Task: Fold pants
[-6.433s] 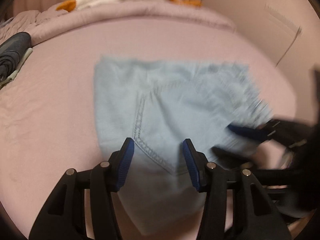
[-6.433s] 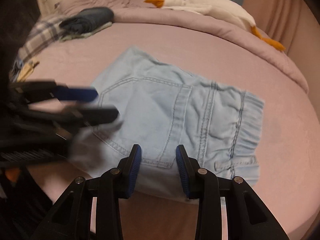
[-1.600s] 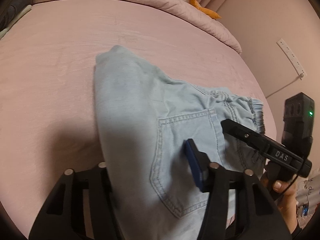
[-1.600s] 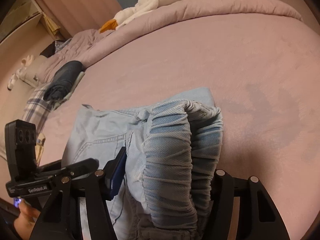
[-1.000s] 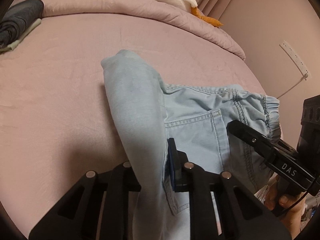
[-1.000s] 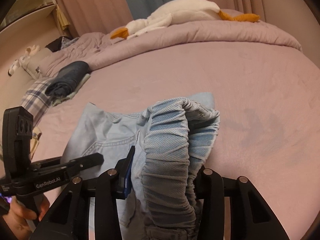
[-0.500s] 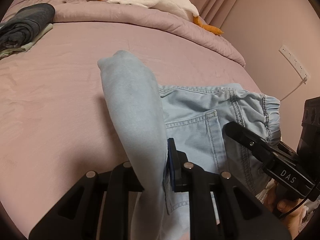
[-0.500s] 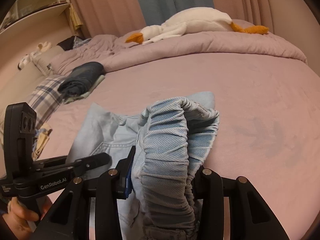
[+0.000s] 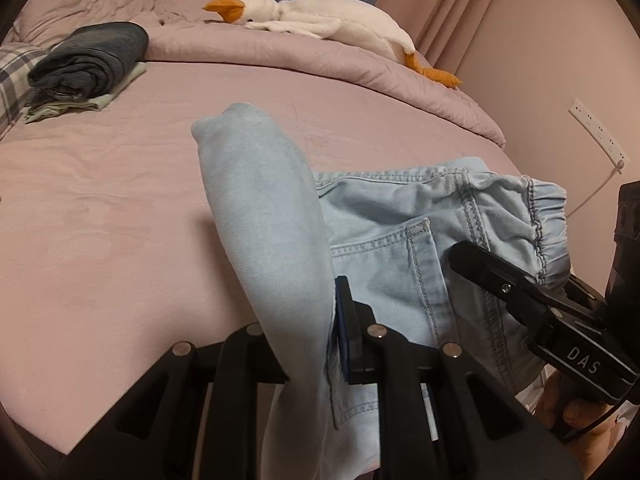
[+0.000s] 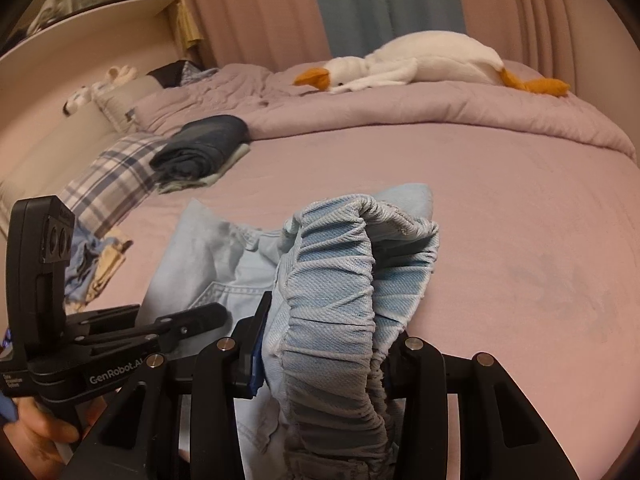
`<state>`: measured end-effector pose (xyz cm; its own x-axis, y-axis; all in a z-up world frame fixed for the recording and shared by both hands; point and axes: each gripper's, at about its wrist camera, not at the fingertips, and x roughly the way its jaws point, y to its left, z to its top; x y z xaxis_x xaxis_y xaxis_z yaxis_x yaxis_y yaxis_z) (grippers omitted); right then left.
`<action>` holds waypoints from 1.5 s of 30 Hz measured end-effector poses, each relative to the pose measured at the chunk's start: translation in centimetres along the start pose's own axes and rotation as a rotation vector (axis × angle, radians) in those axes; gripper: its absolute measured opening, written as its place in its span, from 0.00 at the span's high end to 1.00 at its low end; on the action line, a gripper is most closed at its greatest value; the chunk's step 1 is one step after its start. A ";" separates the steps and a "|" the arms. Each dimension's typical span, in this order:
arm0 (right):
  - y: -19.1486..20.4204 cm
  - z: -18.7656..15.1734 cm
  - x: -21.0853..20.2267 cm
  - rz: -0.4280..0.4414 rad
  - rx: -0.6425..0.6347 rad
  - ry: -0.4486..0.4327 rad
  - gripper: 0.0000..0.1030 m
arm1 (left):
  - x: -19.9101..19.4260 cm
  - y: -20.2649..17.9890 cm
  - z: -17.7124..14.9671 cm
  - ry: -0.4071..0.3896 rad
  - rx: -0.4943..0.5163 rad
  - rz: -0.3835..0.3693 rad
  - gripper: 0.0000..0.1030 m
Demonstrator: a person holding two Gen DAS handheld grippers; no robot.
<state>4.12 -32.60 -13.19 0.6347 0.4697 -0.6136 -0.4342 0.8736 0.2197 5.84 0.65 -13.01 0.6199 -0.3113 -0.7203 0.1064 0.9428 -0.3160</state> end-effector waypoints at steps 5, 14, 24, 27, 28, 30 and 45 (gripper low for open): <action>1.4 0.0 -0.1 0.025 -0.026 -0.003 0.58 | -1.4 1.0 -0.6 -0.028 -0.016 0.019 0.85; 3.7 0.0 0.7 0.058 -0.063 0.013 0.58 | -2.9 2.5 -1.5 -0.060 -0.040 0.060 0.85; 5.2 1.2 2.1 0.071 -0.112 0.010 0.58 | -3.3 4.3 -0.8 -0.086 -0.058 0.080 0.85; 5.5 1.5 2.5 0.069 -0.119 0.006 0.58 | -3.1 4.7 -0.2 -0.091 -0.054 0.085 0.85; 5.5 1.7 2.8 0.070 -0.117 0.005 0.58 | -3.0 4.9 0.1 -0.092 -0.052 0.087 0.85; 5.5 2.1 3.2 0.071 -0.117 0.003 0.58 | -2.7 5.2 0.6 -0.094 -0.046 0.089 0.85; 4.5 6.5 8.1 0.037 -0.139 -0.019 0.58 | 2.9 7.1 7.1 -0.087 -0.007 0.108 0.85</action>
<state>11.47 -24.08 -12.19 0.6281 0.5051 -0.5919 -0.5412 0.8301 0.1341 13.92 7.32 -12.96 0.6925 -0.1958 -0.6943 0.0296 0.9693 -0.2439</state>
